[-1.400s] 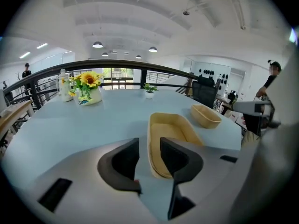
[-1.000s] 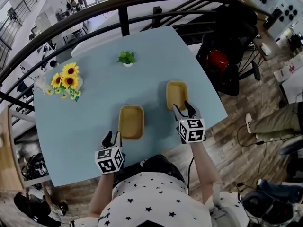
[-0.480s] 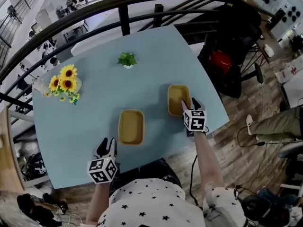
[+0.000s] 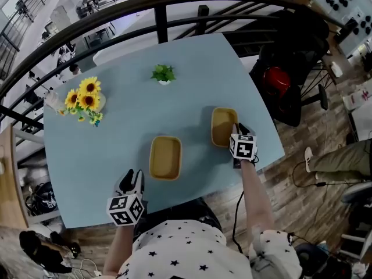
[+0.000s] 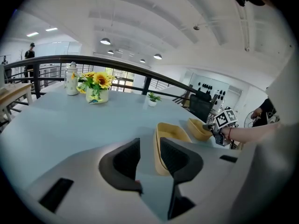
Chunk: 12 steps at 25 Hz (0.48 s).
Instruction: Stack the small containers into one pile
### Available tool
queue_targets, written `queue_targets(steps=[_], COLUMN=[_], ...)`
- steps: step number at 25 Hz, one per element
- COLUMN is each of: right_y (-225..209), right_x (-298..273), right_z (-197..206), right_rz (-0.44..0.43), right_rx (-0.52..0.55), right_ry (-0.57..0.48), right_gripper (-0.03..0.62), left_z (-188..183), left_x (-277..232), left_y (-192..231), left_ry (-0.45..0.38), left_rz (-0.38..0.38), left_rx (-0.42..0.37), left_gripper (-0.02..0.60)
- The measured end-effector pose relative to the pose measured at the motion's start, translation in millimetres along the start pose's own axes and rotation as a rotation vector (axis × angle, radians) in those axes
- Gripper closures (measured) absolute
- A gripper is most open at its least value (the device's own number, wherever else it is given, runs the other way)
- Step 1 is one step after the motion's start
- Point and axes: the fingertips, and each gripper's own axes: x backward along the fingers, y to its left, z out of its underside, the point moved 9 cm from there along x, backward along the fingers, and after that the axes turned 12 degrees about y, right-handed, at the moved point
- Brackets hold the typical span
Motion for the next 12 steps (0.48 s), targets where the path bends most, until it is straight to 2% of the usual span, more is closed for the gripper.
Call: queue_targets(steps=[3, 12], right_y=[-1, 11], right_x=[1, 25], right_z=[1, -10], right_rz=[0.006, 0.024], right_rx=[-0.005, -0.03], right_ry=[0.007, -0.03], right_gripper=[0.549, 0.566], left_z=[1, -3], left_x=[0, 3], left_y=[0, 4], left_ry=[0.003, -0.02], left_rz=[-0.001, 0.015], left_rx=[-0.004, -0.001], left_gripper=[0.448, 0.453])
